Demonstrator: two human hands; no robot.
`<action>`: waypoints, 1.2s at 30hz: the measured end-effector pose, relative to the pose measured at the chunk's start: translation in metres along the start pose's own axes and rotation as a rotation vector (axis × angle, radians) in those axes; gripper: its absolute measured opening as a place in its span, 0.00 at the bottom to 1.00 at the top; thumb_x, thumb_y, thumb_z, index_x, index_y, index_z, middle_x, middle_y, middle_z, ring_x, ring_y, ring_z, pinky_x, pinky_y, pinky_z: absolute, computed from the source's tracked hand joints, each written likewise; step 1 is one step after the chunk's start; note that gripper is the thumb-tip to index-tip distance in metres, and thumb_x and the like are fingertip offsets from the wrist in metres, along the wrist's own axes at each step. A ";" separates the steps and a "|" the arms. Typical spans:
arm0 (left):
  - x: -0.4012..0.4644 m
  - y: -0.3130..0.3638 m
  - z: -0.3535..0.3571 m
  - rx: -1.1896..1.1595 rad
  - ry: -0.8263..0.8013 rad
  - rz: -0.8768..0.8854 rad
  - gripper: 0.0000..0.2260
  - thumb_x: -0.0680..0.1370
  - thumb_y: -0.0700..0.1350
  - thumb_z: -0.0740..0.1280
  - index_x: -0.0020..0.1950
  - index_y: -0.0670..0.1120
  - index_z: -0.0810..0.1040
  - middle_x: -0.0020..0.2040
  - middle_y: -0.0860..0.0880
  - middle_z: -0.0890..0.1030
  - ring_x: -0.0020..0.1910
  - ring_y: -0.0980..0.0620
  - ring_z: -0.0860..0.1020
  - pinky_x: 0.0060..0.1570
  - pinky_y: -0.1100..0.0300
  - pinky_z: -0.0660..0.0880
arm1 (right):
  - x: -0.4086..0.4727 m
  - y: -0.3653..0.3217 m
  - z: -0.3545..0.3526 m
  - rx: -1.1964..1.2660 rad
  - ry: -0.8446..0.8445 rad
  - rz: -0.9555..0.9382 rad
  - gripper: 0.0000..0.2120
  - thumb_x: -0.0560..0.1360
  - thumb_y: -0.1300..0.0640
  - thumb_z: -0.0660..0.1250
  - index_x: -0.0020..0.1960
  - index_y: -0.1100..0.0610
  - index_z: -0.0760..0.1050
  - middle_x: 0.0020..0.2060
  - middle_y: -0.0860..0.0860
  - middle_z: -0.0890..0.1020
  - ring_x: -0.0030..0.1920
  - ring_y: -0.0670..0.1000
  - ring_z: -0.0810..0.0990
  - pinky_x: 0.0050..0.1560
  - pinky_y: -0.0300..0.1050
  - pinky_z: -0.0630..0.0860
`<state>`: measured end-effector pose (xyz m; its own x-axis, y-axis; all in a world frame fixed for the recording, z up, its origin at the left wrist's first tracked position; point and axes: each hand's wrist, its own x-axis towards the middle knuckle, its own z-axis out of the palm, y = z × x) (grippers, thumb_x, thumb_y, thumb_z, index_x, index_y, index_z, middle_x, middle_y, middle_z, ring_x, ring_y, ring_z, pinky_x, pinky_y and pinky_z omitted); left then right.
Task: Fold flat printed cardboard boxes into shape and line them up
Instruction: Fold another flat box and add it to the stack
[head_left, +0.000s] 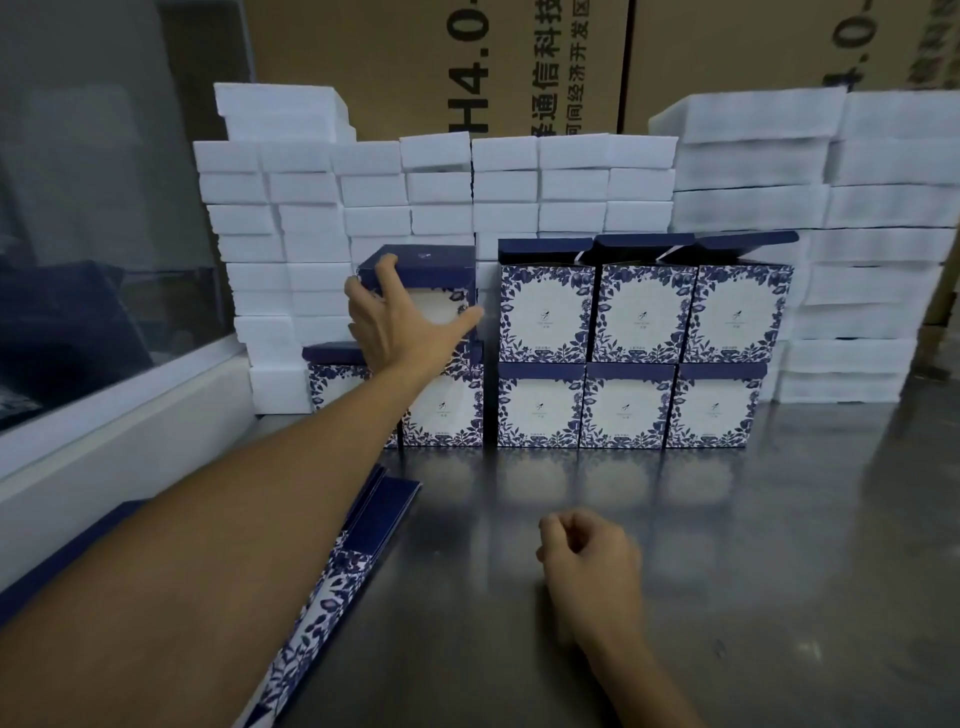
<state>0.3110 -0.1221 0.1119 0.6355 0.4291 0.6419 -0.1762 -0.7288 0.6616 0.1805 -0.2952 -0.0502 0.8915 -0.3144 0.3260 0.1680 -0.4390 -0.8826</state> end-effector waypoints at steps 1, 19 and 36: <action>0.003 -0.001 0.006 0.023 -0.043 -0.007 0.47 0.63 0.66 0.76 0.74 0.54 0.55 0.75 0.40 0.53 0.72 0.38 0.60 0.65 0.39 0.69 | 0.001 0.001 0.000 -0.003 -0.001 0.007 0.13 0.76 0.54 0.66 0.35 0.59 0.75 0.31 0.54 0.81 0.38 0.55 0.81 0.43 0.51 0.78; -0.098 -0.020 -0.003 0.224 -0.628 0.061 0.07 0.74 0.51 0.68 0.48 0.49 0.78 0.52 0.47 0.79 0.50 0.44 0.78 0.58 0.51 0.74 | 0.002 -0.007 -0.003 -0.036 -0.006 0.049 0.13 0.76 0.54 0.65 0.36 0.59 0.75 0.32 0.53 0.82 0.37 0.54 0.81 0.43 0.51 0.79; -0.130 -0.111 -0.123 0.580 -0.747 -0.290 0.52 0.62 0.73 0.70 0.79 0.52 0.56 0.76 0.45 0.65 0.73 0.42 0.66 0.67 0.46 0.69 | -0.003 -0.012 -0.014 0.160 -0.039 0.043 0.13 0.78 0.60 0.67 0.36 0.63 0.78 0.27 0.51 0.82 0.26 0.42 0.75 0.30 0.35 0.70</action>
<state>0.1557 -0.0314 0.0025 0.9421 0.3305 -0.0565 0.3298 -0.8829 0.3343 0.1703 -0.3005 -0.0360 0.9145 -0.2956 0.2764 0.1917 -0.2852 -0.9391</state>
